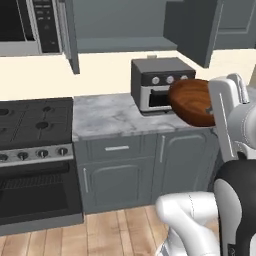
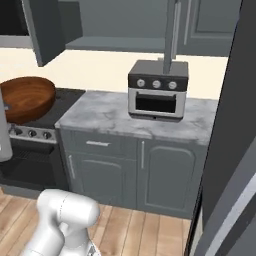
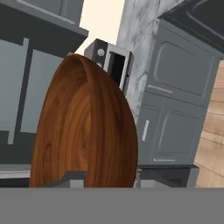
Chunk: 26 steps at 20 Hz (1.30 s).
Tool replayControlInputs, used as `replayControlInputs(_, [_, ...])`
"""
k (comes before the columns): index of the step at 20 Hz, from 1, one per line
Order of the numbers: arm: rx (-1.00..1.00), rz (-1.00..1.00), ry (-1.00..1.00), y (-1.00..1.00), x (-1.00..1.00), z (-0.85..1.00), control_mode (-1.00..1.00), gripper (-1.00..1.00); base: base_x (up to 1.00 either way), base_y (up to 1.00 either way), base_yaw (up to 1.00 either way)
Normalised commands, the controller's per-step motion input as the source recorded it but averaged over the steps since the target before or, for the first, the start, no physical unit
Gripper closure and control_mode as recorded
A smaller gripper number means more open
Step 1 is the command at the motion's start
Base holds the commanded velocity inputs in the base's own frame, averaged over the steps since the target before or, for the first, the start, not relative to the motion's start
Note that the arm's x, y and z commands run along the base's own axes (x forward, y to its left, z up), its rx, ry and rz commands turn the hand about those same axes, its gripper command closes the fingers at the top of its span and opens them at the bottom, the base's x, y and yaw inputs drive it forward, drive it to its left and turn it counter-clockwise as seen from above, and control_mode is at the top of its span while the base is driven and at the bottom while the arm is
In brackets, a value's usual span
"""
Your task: Take the smaller bowl and place it next to the appetizer plate on the dining counter , and place the larger bowl next to the plate with cooked food.
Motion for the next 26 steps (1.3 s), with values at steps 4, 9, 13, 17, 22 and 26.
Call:
replayControlInputs(4, [0.0, 0.0, 0.0, 0.0, 0.0, 0.0, 1.0, 1.0, -1.0, 0.51, 0.0])
replayControlInputs(9, [0.0, 0.0, 0.0, 0.0, 0.0, 0.0, 1.0, 1.0, -1.0, 0.21, 0.0])
replayControlInputs(13, [0.0, 0.0, 0.0, 0.0, 0.0, 0.0, 1.0, 1.0, -1.0, 0.03, -0.03])
replayControlInputs(17, [0.0, 0.0, 0.0, 0.0, 0.0, 0.0, 1.0, 1.0, -1.0, 0.15, -0.03])
replayControlInputs(22, [0.0, 0.0, 0.0, 0.0, 0.0, 0.0, 1.0, 1.0, -1.0, 0.3, -0.01])
replayControlInputs(26, [0.0, 0.0, 0.0, 0.0, 0.0, 0.0, 1.0, 1.0, -1.0, 0.57, -0.06])
